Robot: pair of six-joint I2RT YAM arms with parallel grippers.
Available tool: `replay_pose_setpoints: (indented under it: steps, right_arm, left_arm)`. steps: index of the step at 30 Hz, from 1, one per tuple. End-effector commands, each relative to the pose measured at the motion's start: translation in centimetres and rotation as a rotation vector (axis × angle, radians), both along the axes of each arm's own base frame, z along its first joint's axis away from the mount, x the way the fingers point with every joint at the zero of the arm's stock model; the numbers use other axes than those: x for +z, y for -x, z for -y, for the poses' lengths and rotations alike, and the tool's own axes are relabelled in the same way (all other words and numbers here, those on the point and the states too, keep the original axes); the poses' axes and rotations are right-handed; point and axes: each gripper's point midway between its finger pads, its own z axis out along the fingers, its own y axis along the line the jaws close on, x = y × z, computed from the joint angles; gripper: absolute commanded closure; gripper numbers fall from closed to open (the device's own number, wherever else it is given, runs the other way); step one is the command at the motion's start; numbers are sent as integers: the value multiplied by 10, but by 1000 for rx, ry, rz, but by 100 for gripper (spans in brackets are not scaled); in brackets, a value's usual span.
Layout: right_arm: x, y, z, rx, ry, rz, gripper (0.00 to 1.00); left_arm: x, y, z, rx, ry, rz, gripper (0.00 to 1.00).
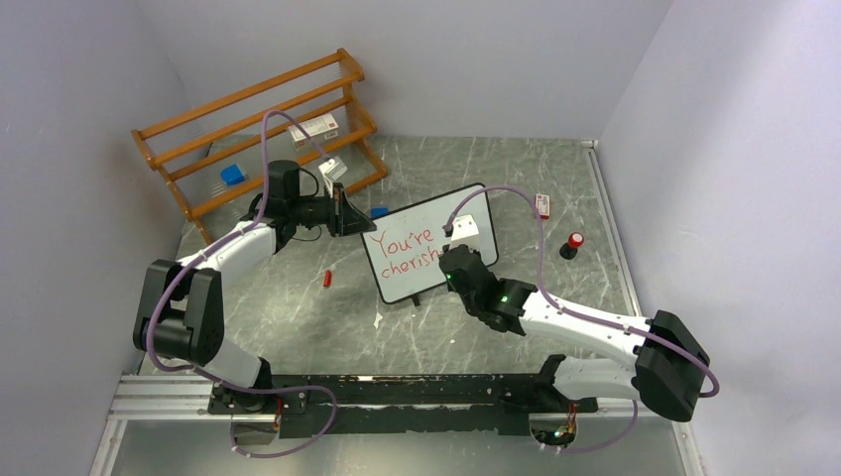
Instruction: Write a sentence on the whiteboard
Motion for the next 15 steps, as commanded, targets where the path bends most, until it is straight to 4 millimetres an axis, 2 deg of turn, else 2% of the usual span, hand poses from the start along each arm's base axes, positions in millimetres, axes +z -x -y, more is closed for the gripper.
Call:
replay_pose_setpoints:
  steps: [1, 15]
  right_arm:
    - [18, -10, -6, -13, -52, 50, 100]
    - [17, -8, -15, 39, -61, 38, 100]
  left_arm:
    - [-51, 7, -4, 30, -116, -96, 95]
    - [-50, 6, -4, 32, -118, -94, 95]
